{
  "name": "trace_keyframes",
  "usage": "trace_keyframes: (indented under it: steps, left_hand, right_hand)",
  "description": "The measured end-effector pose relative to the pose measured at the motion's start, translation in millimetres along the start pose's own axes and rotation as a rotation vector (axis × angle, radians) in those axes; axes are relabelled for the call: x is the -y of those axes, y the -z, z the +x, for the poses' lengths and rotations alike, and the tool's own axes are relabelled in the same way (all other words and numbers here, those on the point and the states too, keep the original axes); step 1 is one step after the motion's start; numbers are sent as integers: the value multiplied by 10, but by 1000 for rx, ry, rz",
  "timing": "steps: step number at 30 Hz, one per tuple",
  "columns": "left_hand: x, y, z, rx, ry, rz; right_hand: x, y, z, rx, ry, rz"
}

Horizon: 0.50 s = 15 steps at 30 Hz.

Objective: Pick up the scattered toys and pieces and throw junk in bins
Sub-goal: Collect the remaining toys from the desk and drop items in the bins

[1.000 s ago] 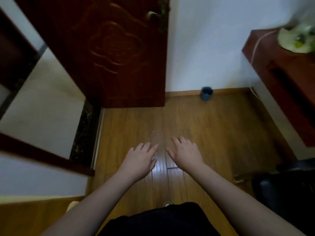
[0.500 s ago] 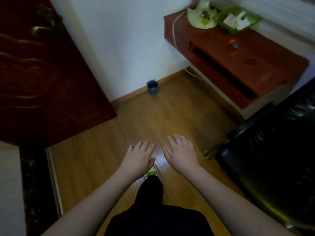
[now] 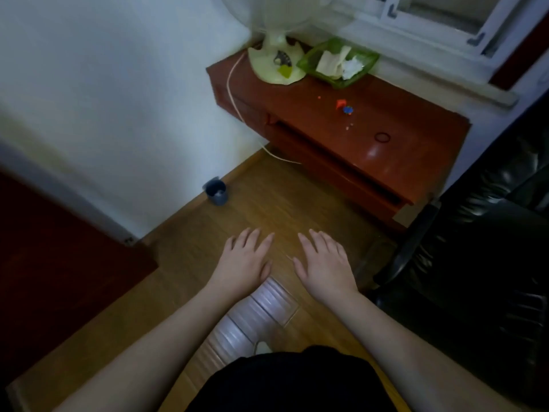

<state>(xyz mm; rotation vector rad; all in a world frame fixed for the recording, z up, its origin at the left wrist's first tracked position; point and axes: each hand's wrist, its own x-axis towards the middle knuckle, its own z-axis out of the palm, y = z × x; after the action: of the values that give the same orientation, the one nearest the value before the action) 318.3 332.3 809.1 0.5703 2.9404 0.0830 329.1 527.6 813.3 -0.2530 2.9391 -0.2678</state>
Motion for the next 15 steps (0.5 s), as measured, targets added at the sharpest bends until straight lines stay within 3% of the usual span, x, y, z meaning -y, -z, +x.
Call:
trace_keyframes:
  steps: [9, 15]
  left_hand:
    - [-128, 123, 1506, 28, -130, 8]
    - [-399, 247, 2568, 62, -132, 18]
  right_hand:
    - [-819, 303, 922, -7, -201, 71]
    - [-1591, 520, 1684, -10, -235, 100]
